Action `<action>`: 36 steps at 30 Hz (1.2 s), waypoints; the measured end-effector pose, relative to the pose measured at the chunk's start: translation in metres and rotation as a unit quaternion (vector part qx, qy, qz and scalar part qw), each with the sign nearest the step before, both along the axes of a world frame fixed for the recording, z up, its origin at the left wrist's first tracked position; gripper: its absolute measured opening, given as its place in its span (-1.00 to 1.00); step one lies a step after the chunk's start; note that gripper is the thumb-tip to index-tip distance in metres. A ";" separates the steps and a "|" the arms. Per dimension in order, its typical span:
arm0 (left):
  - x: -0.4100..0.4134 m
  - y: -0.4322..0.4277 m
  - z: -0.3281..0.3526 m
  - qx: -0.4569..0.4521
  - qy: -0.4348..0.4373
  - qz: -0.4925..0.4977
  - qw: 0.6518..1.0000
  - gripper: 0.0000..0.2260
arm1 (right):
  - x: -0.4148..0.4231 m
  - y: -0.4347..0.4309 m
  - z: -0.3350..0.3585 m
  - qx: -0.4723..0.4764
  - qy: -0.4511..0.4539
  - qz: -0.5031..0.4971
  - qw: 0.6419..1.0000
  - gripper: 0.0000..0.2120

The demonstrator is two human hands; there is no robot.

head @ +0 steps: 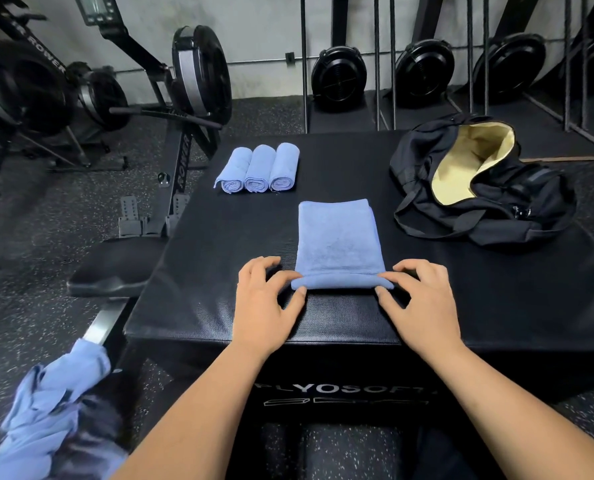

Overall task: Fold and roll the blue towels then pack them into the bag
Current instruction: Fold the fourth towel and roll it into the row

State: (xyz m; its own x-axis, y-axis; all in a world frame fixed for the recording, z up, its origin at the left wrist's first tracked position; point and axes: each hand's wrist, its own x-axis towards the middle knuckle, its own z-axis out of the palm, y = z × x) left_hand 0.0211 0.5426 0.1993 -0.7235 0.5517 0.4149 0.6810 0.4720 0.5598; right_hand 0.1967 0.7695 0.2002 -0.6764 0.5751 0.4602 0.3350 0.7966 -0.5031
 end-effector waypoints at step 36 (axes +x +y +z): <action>-0.004 0.001 -0.001 -0.022 0.004 0.006 1.000 -0.75 | -0.005 0.000 0.000 0.005 -0.056 -0.017 0.998 -0.70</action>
